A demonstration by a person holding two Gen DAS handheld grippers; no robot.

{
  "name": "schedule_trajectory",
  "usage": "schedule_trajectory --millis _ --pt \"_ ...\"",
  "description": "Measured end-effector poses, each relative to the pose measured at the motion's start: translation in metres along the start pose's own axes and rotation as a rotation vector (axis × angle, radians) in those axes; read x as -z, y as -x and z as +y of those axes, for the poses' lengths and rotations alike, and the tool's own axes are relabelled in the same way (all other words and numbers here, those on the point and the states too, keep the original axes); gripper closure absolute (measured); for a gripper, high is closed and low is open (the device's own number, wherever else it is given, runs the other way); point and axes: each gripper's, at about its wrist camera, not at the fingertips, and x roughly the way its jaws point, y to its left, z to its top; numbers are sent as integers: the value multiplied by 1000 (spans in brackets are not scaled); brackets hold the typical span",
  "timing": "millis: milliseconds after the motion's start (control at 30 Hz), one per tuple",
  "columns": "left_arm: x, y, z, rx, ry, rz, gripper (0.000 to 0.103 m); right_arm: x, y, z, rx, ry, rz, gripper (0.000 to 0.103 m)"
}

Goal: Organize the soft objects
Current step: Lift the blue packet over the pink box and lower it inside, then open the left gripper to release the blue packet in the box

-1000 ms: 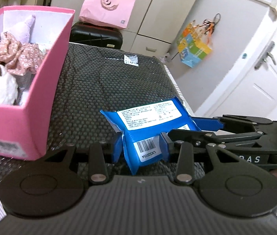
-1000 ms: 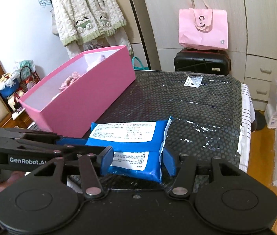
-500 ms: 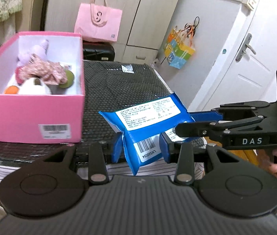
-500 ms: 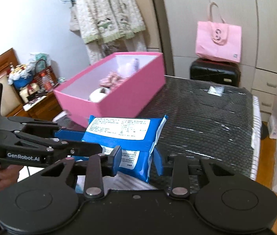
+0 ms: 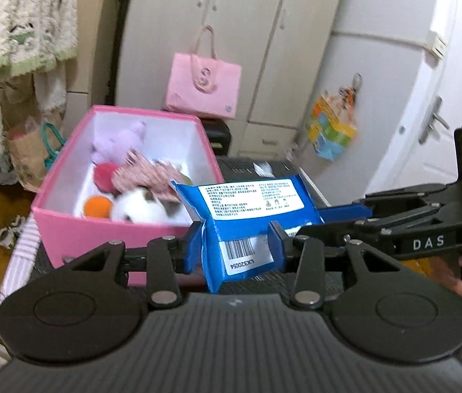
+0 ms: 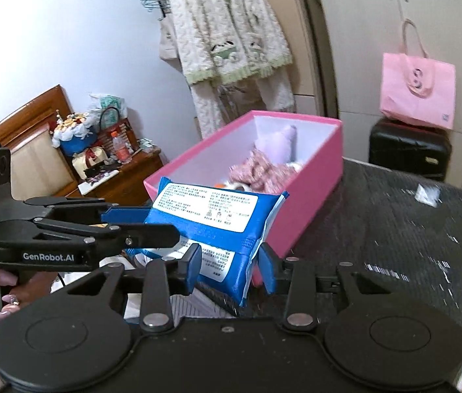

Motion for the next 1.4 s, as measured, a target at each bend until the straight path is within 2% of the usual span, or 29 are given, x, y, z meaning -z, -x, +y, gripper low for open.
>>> schedule_trajectory --millis 200,367,600,800,867,933,967,1000,1100,1400 --pt "-26 -15 30 -79 20 -52 61 -30 -35 -4 -56 15 -14 58" --pt "-46 -44 53 -131 46 -45 61 -53 -66 -17 -85 -18 -23 59" --pt "-53 -80 66 -185 23 -33 60 -71 -111 -39 -45 -27 -12 59" --pt "-61 -106 83 -226 47 -6 60 -83 -139 -46 -3 9 -1 59" --pt "-62 -111 89 -228 62 4 59 -83 -144 -47 21 36 -7 58" --pt "-60 -113 90 -256 68 8 57 -80 -148 -46 51 71 -21 52" --pt "-58 -111 88 -276 52 0 53 -78 -150 -45 61 85 -21 52" --pt "-56 -109 85 -295 29 -9 45 -75 -150 -44 73 96 -19 51" --pt "-54 -105 78 -335 -27 -17 41 -71 -149 -40 113 135 -17 49" --pt "-51 -85 69 -311 -34 -12 31 -62 -124 -29 167 165 -41 45"
